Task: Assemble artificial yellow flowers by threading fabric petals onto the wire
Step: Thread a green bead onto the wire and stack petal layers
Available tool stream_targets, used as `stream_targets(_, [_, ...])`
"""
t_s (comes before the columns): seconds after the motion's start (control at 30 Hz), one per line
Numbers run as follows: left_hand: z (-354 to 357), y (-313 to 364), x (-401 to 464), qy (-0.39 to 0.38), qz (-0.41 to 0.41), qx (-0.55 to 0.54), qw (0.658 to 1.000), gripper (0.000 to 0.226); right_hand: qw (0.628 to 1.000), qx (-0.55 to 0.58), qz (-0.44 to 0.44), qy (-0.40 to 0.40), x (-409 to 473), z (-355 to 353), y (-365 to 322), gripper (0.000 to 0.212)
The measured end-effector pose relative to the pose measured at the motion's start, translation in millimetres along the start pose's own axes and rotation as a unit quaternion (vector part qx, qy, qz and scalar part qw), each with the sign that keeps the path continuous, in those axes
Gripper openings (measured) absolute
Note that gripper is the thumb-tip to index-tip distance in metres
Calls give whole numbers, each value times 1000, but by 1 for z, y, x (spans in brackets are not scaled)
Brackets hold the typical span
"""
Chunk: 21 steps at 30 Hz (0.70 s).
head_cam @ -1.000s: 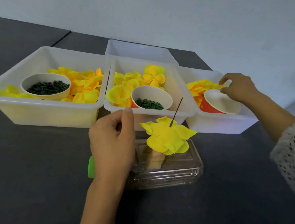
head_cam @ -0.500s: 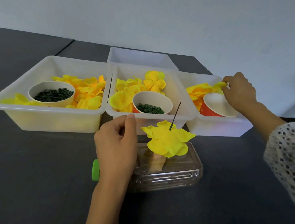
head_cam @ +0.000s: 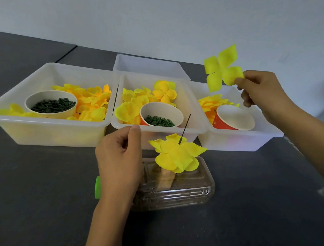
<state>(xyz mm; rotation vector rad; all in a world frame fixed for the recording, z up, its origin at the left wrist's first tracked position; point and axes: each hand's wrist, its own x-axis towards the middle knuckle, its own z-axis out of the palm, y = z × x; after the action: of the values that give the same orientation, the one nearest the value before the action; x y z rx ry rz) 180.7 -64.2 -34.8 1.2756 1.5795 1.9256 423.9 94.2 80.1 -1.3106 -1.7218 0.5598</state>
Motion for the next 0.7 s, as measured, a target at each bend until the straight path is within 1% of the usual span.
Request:
stream_targets(0.1, [0,1,-1,-5,6,-16,1000,53,998,4,-53,-39,-33,3,-20,16])
stream_targets(0.17, [1,1,-1,-13,15,-33,999,48,994,41,-74,-69,-55,7,-31,13])
stream_targets(0.23, [1,1,0,-23,23,-35,999,44,986,98,-86,-103,-75,13,-39,21])
stream_targets(0.33, [2,1,-1,-45,23,-42,998,43,973,167,-74,-139,-94,24,-45,33])
stream_targets(0.4, [3,0,-1,-65,19,-54,996,48,962,217,-46,-160,-100,29,-46,40])
stream_targets(0.47, [5,0,-1,-83,17,-60,995,55,947,268,-17,-176,-103,32,-47,42])
stream_targets(0.5, [5,0,-1,-85,19,-58,994,57,944,277,-12,-181,-103,34,-47,41])
stream_targets(0.57, [6,-1,-1,-79,19,-53,995,58,951,257,-21,-173,-105,36,-46,39])
stream_targets(0.7, [5,-5,0,-62,-7,-51,997,53,961,228,-32,-155,-112,42,-44,32])
